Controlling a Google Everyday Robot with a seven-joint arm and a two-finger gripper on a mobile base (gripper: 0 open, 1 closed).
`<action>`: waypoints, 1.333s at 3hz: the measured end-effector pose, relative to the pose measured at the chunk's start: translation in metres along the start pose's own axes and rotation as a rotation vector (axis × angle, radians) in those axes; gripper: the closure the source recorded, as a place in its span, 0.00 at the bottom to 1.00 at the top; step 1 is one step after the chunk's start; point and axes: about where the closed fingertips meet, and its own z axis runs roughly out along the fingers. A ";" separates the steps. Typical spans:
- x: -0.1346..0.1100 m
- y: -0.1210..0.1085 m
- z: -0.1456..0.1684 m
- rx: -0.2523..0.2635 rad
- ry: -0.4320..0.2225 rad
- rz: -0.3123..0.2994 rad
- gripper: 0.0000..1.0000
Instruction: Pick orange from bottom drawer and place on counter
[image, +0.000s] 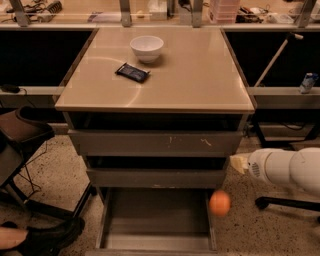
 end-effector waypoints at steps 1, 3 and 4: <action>0.000 0.000 0.000 0.000 0.000 -0.001 1.00; -0.036 -0.010 -0.025 0.057 -0.084 -0.047 0.81; -0.036 -0.010 -0.025 0.057 -0.084 -0.048 0.58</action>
Offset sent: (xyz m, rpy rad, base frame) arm 0.0272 -0.0284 0.1045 -0.1048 -0.2531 -0.0414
